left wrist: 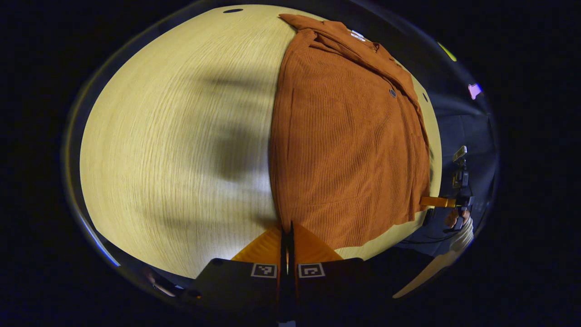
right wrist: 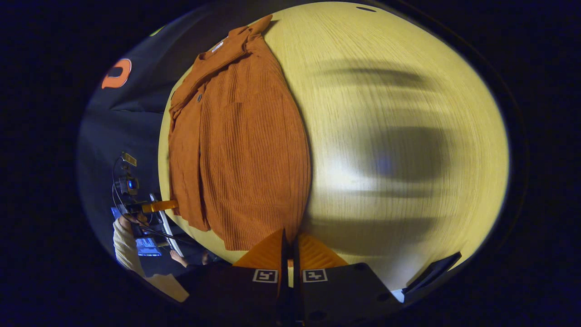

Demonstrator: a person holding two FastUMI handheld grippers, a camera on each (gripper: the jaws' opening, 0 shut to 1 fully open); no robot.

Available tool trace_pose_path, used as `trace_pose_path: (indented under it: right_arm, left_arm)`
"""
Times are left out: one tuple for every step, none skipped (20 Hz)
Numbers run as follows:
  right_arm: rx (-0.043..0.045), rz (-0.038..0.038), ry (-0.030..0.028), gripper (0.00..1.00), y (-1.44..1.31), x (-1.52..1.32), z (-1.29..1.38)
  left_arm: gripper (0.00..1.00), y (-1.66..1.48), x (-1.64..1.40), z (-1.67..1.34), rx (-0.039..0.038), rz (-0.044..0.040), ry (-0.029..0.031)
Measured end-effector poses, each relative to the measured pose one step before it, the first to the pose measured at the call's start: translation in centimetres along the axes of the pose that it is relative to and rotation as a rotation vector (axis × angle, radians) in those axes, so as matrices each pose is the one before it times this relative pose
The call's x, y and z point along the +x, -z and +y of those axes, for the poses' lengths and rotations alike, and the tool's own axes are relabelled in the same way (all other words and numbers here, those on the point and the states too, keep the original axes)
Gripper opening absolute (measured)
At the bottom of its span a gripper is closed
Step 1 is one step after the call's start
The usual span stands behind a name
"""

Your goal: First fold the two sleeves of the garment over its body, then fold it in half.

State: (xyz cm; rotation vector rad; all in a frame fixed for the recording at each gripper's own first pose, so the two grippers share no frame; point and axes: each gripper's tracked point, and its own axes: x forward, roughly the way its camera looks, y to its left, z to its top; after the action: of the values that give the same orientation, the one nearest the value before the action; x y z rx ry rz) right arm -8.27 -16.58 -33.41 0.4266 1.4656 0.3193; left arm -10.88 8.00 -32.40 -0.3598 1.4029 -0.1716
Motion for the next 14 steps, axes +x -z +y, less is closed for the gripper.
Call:
trace_pose_path:
  right_arm:
    - [-0.00893, -0.00811, 0.00350, 0.05, -0.066, -0.115, 0.033]
    - [-0.00803, 0.00028, 0.02069, 0.03, -0.080, 0.068, -0.047]
    - [-0.02970, 0.00174, 0.01467, 0.01, 0.083, -0.344, 0.017]
    - [-0.03080, -0.01364, -0.00775, 0.02, -0.162, -0.336, 0.727]
    - [-0.01956, -0.01283, -0.02061, 0.01, -0.225, -0.685, 1.070]
    - [-0.01986, -0.01459, -0.02225, 0.01, -0.501, -1.021, 1.241]
    - [-0.01831, -0.02087, -0.01515, 0.01, -0.681, -0.683, 0.862]
    - [-0.02264, -0.00988, -0.01677, 0.01, -0.421, -0.775, 0.909]
    - [-0.03710, -0.00882, -0.02243, 0.01, -0.408, -0.829, 1.113]
    - [-0.03967, -0.01172, -0.00406, 0.01, -0.596, -0.794, 0.671]
    - [-0.03080, -0.01302, 0.00210, 0.00, -0.883, -0.676, 0.533]
    - [-0.00026, -0.02708, -0.00261, 0.01, -1.309, -0.711, 0.517]
    - [0.00925, -0.02145, -0.01645, 0.01, -1.307, -0.539, 0.814]
    - [0.01735, -0.02620, -0.01165, 0.01, -1.518, -0.687, 0.580]
  left_arm:
    - [0.03, 0.149, 0.123, 0.009, 0.00468, 0.00137, -0.01337]
    - [0.03, 0.017, -0.030, 0.042, 0.00482, -0.00168, -0.01427]
    - [0.03, 0.061, -0.045, -0.201, 0.00188, 0.00186, -0.00119]
    - [0.03, -0.108, -0.383, -0.473, 0.00295, -0.00585, 0.00973]
    - [0.03, -0.189, -0.694, -0.564, 0.00323, -0.00788, 0.00940]
    - [0.03, -0.209, -0.731, -0.411, 0.00713, -0.00862, 0.00719]
    - [0.03, -0.359, -0.807, -0.170, 0.01496, -0.01241, 0.00005]
    - [0.03, -0.435, -0.868, -0.123, 0.01295, -0.01493, 0.00355]
    - [0.03, -0.550, -0.955, -0.117, 0.00598, -0.01775, 0.00753]
    - [0.03, -0.651, -0.940, -0.138, -0.00326, -0.01868, 0.00886]
    - [0.03, -0.822, -1.011, -0.268, -0.00176, -0.02278, 0.01418]
    - [0.03, 0.633, -0.708, -0.467, 0.00220, -0.02549, 0.01426]
    - [0.03, -1.977, -0.786, -0.737, 0.01021, -0.02900, 0.01200]
    - [0.03, -1.181, -0.683, -0.448, 0.01379, -0.03012, 0.00143]
